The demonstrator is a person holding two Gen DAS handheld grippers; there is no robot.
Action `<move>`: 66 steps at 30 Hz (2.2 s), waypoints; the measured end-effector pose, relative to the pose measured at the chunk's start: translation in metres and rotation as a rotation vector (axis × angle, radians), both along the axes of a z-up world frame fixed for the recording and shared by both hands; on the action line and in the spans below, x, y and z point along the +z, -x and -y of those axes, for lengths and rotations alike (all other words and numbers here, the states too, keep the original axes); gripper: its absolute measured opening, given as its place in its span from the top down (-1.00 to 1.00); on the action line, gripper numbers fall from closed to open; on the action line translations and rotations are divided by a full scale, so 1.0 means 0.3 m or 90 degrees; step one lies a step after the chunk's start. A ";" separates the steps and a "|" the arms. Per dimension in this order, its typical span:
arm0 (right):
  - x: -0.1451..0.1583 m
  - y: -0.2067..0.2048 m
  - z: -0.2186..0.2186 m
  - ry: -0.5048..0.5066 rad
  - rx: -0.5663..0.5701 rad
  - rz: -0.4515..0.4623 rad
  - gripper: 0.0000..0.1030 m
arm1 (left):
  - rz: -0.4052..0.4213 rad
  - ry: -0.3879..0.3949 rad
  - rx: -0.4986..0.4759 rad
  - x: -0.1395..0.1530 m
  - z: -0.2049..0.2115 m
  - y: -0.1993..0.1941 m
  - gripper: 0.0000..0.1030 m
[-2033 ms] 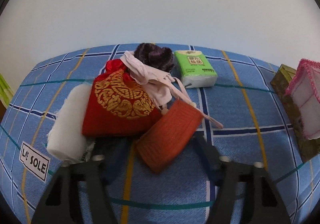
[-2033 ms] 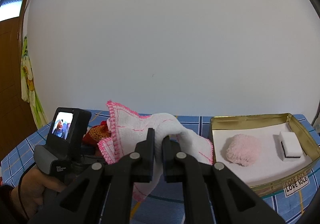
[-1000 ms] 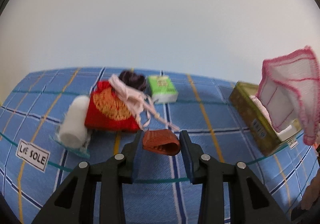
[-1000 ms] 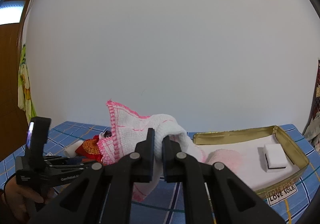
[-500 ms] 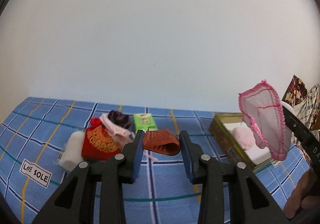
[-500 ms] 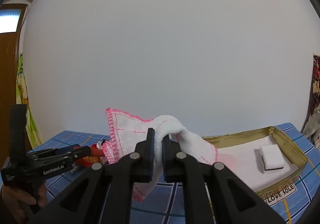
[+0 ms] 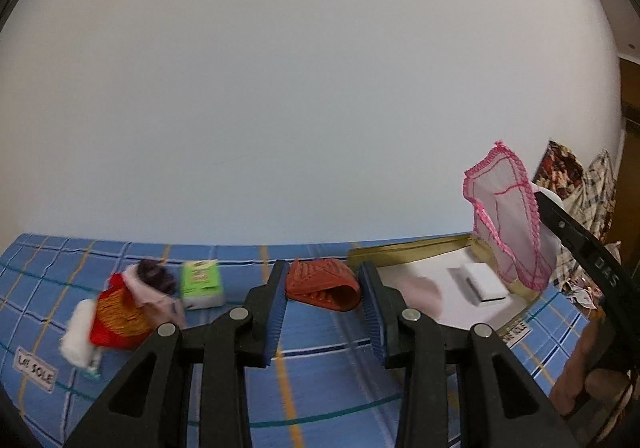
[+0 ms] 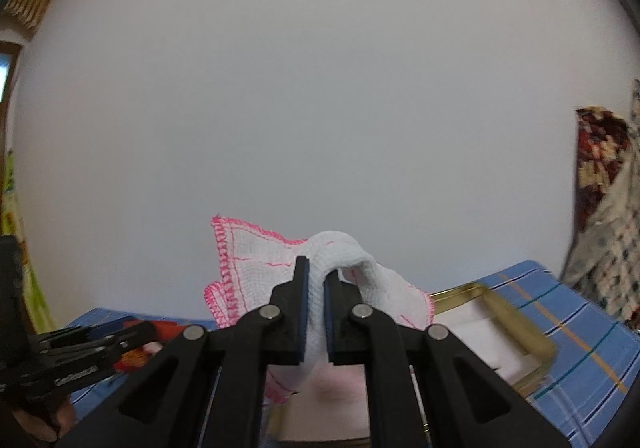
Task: Organize soft objects
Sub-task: 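Carry the towel and orange cloth into the gold tin and release both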
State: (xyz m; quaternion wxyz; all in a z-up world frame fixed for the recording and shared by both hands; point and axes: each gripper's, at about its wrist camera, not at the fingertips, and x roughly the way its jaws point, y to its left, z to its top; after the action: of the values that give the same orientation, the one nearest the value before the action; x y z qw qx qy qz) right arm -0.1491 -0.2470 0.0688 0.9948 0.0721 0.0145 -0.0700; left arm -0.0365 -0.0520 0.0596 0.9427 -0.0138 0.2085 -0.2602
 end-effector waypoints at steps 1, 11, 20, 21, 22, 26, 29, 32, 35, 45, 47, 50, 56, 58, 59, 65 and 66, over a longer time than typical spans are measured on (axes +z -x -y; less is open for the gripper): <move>0.002 -0.001 0.027 -0.002 -0.013 0.002 0.88 | 0.001 0.001 -0.005 0.002 0.019 0.003 0.26; -0.013 -0.012 0.243 0.035 -0.129 -0.037 0.88 | -0.021 -0.001 -0.072 -0.041 0.273 -0.015 0.26; -0.080 -0.072 0.388 0.044 -0.159 -0.110 0.88 | -0.029 -0.040 -0.114 -0.105 0.480 -0.001 0.26; -0.089 -0.082 0.398 0.042 -0.157 -0.120 0.88 | -0.029 -0.046 -0.114 -0.111 0.494 -0.001 0.26; -0.094 -0.086 0.400 0.042 -0.156 -0.127 0.88 | -0.032 -0.052 -0.114 -0.118 0.507 -0.002 0.26; -0.112 -0.100 0.389 0.050 -0.142 -0.155 0.88 | -0.045 -0.062 -0.108 -0.147 0.531 -0.011 0.26; -0.119 -0.103 0.374 0.058 -0.130 -0.171 0.88 | -0.052 -0.067 -0.100 -0.161 0.562 -0.016 0.26; -0.128 -0.110 0.383 0.040 -0.105 -0.188 0.87 | -0.048 -0.080 -0.090 -0.173 0.573 -0.017 0.26; -0.135 -0.117 0.383 0.031 -0.087 -0.201 0.84 | -0.049 -0.078 -0.090 -0.178 0.579 -0.022 0.26; -0.094 -0.051 0.426 -0.046 -0.104 -0.141 -0.39 | -0.024 -0.075 -0.070 -0.177 0.548 -0.012 -0.51; -0.074 -0.005 0.442 -0.064 -0.135 -0.090 -0.72 | 0.011 -0.052 -0.036 -0.150 0.511 0.004 -0.79; -0.048 0.060 0.458 -0.070 -0.211 -0.020 -0.86 | 0.042 -0.043 -0.003 -0.122 0.460 0.006 -0.80; -0.038 0.090 0.489 -0.100 -0.246 0.007 -0.94 | 0.049 -0.055 0.097 -0.125 0.346 -0.042 -0.80; -0.034 0.098 0.482 -0.098 -0.250 0.010 -0.94 | 0.061 -0.063 0.140 -0.126 0.318 -0.054 -0.80; -0.035 0.103 0.480 -0.095 -0.253 0.011 -0.94 | 0.059 -0.063 0.150 -0.130 0.300 -0.059 -0.80; -0.039 0.142 0.469 -0.073 -0.295 0.040 -0.95 | 0.050 -0.067 0.181 -0.159 0.246 -0.063 -0.80; -0.042 0.142 0.459 -0.062 -0.302 0.043 -0.95 | 0.057 -0.072 0.185 -0.162 0.241 -0.058 -0.80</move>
State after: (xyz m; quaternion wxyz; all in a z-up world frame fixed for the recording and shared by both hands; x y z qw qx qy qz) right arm -0.1918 -0.3847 0.0562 0.9459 0.1239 -0.0328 -0.2981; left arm -0.0191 -0.1244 0.0108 0.9780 0.0213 0.1762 -0.1092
